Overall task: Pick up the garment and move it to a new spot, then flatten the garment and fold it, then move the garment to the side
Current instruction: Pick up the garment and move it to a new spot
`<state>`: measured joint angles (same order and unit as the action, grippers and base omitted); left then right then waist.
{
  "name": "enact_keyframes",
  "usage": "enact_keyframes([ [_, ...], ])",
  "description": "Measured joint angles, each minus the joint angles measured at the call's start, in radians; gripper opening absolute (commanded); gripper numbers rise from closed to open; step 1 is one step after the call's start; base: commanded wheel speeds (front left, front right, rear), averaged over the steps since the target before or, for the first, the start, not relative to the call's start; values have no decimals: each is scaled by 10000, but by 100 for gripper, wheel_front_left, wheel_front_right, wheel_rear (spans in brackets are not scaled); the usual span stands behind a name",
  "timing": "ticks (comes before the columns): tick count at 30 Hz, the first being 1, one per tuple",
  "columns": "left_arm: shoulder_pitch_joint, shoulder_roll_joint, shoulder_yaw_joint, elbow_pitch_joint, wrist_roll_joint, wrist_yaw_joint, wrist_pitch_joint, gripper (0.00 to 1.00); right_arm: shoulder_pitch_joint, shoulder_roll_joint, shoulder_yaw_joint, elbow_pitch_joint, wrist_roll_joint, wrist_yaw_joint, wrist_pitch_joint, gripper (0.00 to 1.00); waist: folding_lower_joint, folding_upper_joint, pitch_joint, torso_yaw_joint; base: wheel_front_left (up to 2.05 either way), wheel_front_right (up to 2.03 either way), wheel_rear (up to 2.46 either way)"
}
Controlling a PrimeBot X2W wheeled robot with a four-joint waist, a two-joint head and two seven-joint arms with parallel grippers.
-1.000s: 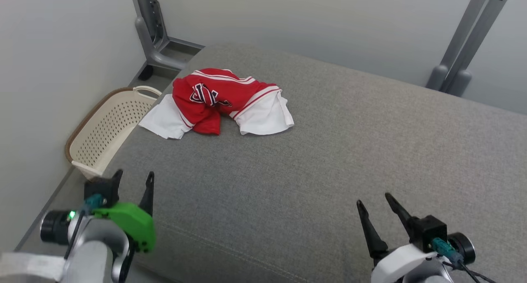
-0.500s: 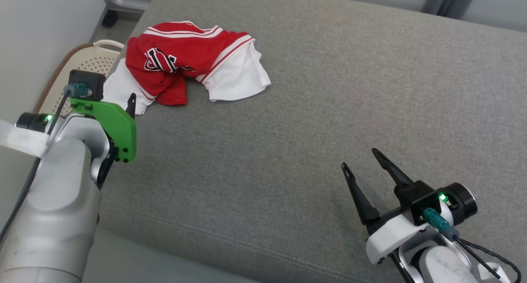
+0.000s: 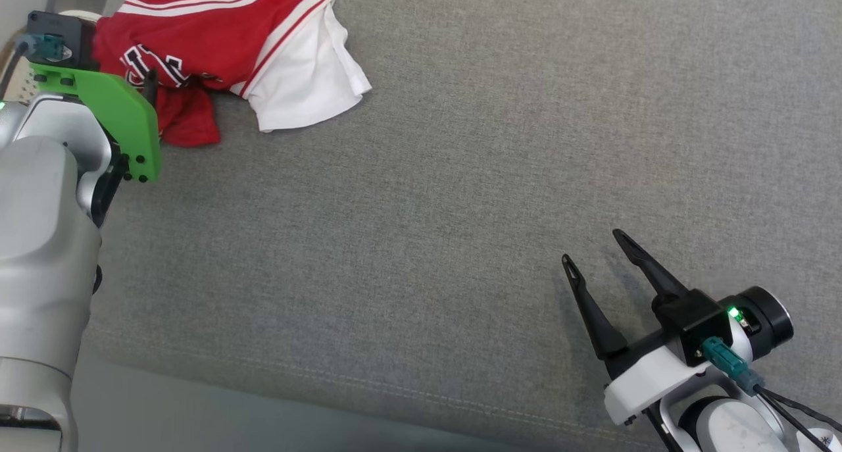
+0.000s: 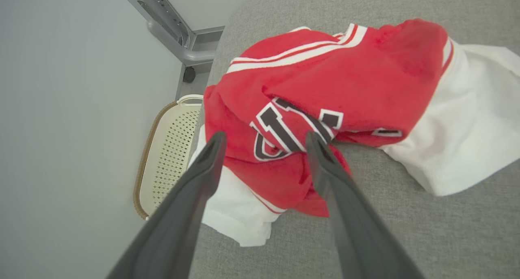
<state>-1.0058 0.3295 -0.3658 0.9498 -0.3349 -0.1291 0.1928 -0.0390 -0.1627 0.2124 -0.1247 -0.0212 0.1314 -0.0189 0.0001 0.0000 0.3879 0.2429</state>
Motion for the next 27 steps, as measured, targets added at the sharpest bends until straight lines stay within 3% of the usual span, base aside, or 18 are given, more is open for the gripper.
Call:
enact_keyframes([
  [4,-318,119,-219,330,-58,0,-163,100,58,-40,-48,-167,0,0,15,100,0,0,379,-207,0,0,0],
  [8,-500,127,-88,945,-75,495,-359,100,52,2,-52,-194,-2,0,33,100,1,0,650,-387,0,0,0],
  [9,-500,136,-86,1081,-75,541,-387,74,45,13,-42,-188,-2,0,33,100,1,0,675,-440,0,0,0],
  [10,-514,134,-94,1185,-75,548,-449,33,37,36,-40,-182,0,0,33,100,0,0,689,-490,0,0,0],
  [11,-533,136,-98,1289,-75,548,-487,0,32,56,-46,-169,0,0,33,100,0,0,697,-534,0,0,0],
  [27,-744,-146,-182,1891,-330,571,-1802,0,-192,481,221,849,247,0,-499,100,-1,0,-442,-766,0,0,0],
])
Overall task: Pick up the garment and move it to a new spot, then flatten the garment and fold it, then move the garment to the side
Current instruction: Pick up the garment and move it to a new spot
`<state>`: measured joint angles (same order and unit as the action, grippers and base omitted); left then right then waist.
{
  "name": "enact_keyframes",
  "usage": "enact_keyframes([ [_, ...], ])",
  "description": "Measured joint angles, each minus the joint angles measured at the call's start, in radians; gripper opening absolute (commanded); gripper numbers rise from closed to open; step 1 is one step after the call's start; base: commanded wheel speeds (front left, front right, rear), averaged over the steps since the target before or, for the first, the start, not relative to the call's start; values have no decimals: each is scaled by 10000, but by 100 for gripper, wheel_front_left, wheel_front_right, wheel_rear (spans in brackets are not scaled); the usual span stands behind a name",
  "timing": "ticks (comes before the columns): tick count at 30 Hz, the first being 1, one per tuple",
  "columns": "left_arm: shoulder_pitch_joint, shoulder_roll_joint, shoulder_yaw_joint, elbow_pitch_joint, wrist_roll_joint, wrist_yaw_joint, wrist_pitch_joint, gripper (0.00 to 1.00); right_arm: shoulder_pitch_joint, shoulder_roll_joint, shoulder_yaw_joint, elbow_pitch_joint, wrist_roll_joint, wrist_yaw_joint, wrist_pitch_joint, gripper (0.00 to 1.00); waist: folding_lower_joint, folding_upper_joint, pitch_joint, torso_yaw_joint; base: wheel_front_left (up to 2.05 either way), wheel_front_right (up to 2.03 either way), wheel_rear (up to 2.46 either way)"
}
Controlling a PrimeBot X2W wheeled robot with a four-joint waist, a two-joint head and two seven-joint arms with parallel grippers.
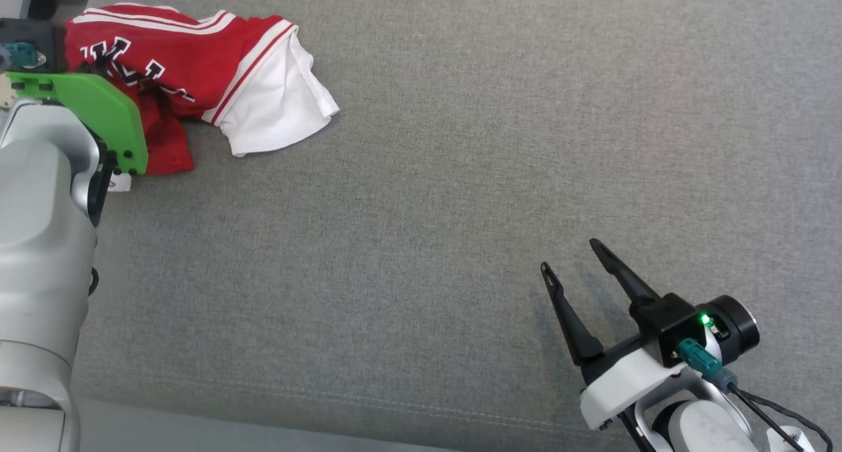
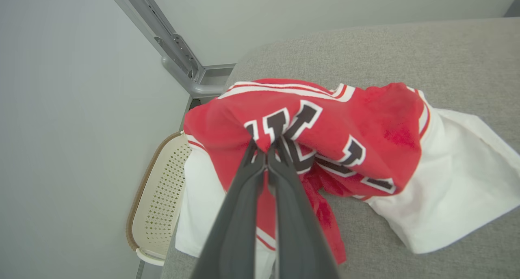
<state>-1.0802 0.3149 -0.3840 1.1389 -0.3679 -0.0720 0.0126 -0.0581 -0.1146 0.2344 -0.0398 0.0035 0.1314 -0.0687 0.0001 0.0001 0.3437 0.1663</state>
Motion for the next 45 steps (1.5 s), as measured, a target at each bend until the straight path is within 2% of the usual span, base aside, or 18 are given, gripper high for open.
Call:
enact_keyframes([
  [10,-339,-485,-546,-658,171,-257,-244,0,164,418,169,997,280,0,-527,100,-1,0,-1346,-713,0,0,0],
  [22,-431,-1473,-928,-2075,-25,-395,-596,0,356,608,328,1559,476,0,-844,100,-1,0,-2455,-2517,0,0,0],
  [30,-356,-2406,-920,-3160,-796,-435,-1078,0,337,639,240,1685,552,0,-1034,100,-1,0,-2892,-3729,0,0,0],
  [37,656,-2637,-1476,-3680,-1787,-477,-1007,0,279,640,201,1762,690,0,-1189,100,-1,0,-2974,-4289,0,0,0],
  [41,1602,-2675,-2408,-3985,-2313,-201,-943,0,53,644,155,1785,853,0,-1275,100,-1,0,-2779,-4335,0,0,0],
  [45,2449,-2673,-2915,-3645,-2426,203,-974,0,-30,646,157,1893,965,0,-1369,100,-1,0,-2626,-4159,0,0,0],
])
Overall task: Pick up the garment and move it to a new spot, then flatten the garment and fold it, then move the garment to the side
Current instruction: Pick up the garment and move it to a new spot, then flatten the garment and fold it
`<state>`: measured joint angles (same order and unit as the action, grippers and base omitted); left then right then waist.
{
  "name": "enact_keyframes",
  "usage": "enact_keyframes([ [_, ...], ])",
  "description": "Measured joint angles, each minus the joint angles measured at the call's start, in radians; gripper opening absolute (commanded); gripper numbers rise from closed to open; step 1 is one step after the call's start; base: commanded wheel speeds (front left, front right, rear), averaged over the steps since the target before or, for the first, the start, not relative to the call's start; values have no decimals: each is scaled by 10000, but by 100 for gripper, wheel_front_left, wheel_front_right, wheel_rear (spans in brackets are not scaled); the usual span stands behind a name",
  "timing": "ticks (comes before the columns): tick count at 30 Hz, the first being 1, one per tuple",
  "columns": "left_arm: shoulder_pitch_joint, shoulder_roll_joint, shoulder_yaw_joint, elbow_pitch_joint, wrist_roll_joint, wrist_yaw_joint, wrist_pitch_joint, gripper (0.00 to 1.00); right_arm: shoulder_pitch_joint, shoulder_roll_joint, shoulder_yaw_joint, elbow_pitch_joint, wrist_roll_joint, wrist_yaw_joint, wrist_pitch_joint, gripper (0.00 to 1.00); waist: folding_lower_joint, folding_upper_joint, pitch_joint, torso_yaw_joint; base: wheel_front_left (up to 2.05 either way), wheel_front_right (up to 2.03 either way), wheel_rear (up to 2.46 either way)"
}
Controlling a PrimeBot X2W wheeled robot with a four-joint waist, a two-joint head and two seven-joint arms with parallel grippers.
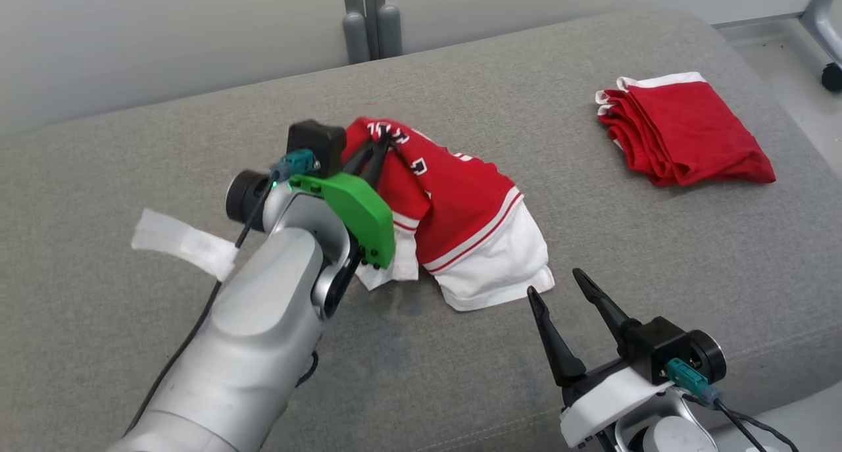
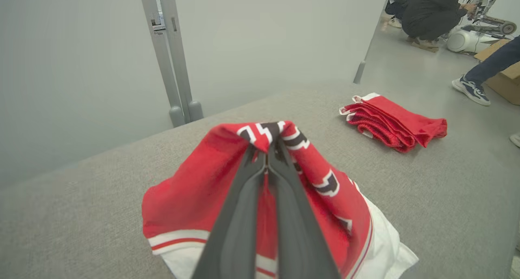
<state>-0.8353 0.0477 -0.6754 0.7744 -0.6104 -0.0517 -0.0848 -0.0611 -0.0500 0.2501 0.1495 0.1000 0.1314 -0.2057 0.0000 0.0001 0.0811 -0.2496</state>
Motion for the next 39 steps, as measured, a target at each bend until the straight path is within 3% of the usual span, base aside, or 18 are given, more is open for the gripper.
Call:
enact_keyframes([
  [4,568,127,-92,539,48,255,-209,0,-39,2,-4,119,79,0,-77,100,0,0,39,255,0,0,0],
  [13,971,1022,-42,1670,278,696,-786,0,-60,6,107,328,174,0,-161,100,0,0,-196,683,0,0,0],
  [14,992,1072,-54,1808,314,711,-794,39,-60,6,119,359,176,0,-161,100,0,0,-239,703,0,0,0],
  [15,1008,1089,-52,1958,313,742,-746,100,-60,6,130,387,178,0,-161,100,0,0,-283,719,0,0,0],
  [25,1055,1108,75,2429,38,1043,-589,100,35,8,115,441,219,0,-161,100,0,0,-608,749,0,0,0],
  [29,909,859,-211,1889,151,857,-483,100,175,8,-19,426,219,0,-161,100,0,0,-711,777,0,0,0],
  [39,936,215,-1515,-372,433,677,1197,100,211,8,-138,305,184,0,-117,100,0,0,-693,271,0,0,0],
])
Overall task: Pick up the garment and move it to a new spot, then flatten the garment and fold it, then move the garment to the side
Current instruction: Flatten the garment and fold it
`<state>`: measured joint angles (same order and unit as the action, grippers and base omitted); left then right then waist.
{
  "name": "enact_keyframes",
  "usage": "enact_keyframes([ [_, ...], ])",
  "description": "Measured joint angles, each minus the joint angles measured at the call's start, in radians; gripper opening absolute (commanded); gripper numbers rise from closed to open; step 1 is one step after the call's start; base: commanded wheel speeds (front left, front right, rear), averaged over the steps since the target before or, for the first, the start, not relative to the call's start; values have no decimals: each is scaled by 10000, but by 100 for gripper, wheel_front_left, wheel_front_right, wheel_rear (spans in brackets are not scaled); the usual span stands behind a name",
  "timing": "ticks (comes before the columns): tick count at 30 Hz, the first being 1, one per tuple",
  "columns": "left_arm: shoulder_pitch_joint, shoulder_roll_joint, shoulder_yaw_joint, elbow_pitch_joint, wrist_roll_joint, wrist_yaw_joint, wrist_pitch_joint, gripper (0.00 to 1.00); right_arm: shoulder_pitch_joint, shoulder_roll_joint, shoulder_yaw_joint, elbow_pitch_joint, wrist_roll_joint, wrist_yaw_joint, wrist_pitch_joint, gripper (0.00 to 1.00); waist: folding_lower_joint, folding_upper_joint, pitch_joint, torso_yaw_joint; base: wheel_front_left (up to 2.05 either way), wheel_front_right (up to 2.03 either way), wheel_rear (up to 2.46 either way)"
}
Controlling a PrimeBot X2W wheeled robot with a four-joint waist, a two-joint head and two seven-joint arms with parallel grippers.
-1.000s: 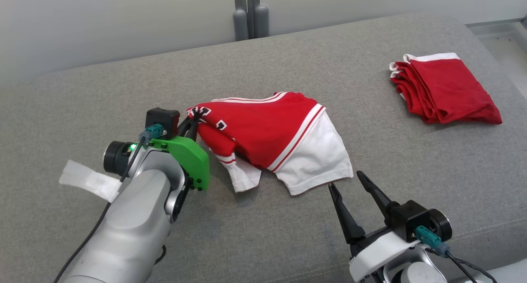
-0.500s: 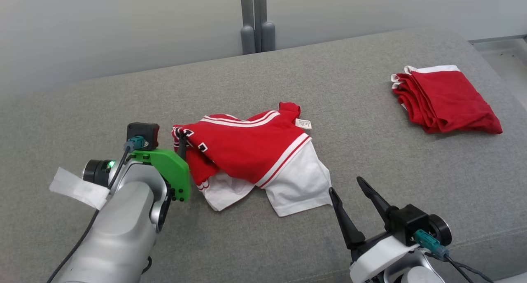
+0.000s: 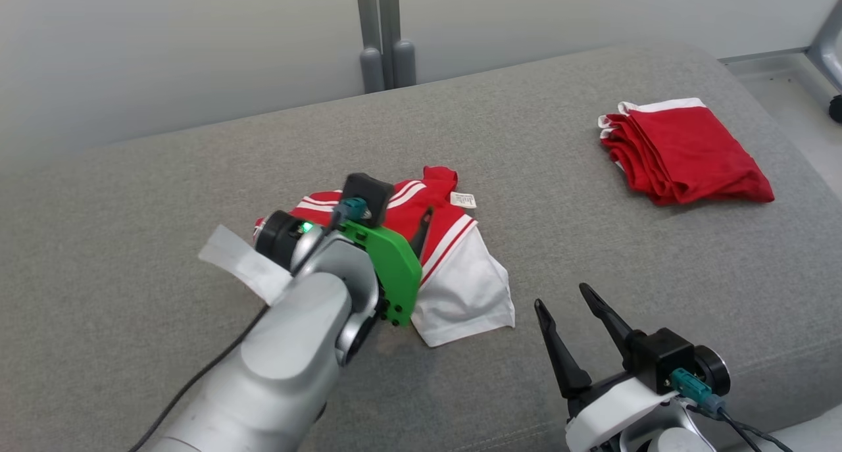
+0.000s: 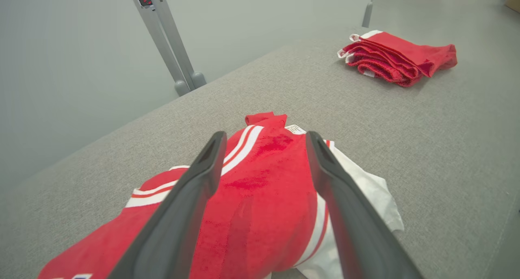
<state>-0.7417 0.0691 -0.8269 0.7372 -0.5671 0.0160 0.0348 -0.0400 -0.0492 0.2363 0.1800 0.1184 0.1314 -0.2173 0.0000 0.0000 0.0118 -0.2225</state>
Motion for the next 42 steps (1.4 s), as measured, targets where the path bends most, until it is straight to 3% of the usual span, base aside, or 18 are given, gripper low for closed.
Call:
enact_keyframes([
  [8,381,-148,-1551,-865,543,-117,1501,100,-38,-2,-21,-69,38,0,-44,100,0,1,271,-717,0,0,0],
  [13,366,-173,-2100,-1022,763,-155,1820,100,-120,-4,-65,-59,140,0,-142,100,0,0,623,-1121,0,0,0],
  [23,213,-190,-2405,-94,853,-38,2011,100,-470,-10,-46,4,418,-2,-322,100,0,0,1524,-1804,0,0,0],
  [35,-174,-224,-2305,748,518,-282,1983,100,-694,-10,-65,33,625,-2,-405,100,0,0,2467,-2095,0,0,0],
  [36,-196,-224,-2286,757,453,-314,1921,49,-703,-8,-58,33,627,-2,-410,100,0,0,2526,-2089,0,0,0],
  [37,-219,-224,-2278,759,416,-343,1854,21,-728,-8,-50,25,637,0,-410,100,0,0,2575,-2078,0,0,0],
  [38,-232,-226,-2259,754,353,-357,1755,0,-765,-6,-48,12,639,0,-410,100,0,0,2616,-2060,0,0,0],
  [42,-231,-205,-2266,675,63,-337,1498,0,-875,-6,-46,-15,640,0,-410,100,0,0,2652,-1938,0,0,0],
])
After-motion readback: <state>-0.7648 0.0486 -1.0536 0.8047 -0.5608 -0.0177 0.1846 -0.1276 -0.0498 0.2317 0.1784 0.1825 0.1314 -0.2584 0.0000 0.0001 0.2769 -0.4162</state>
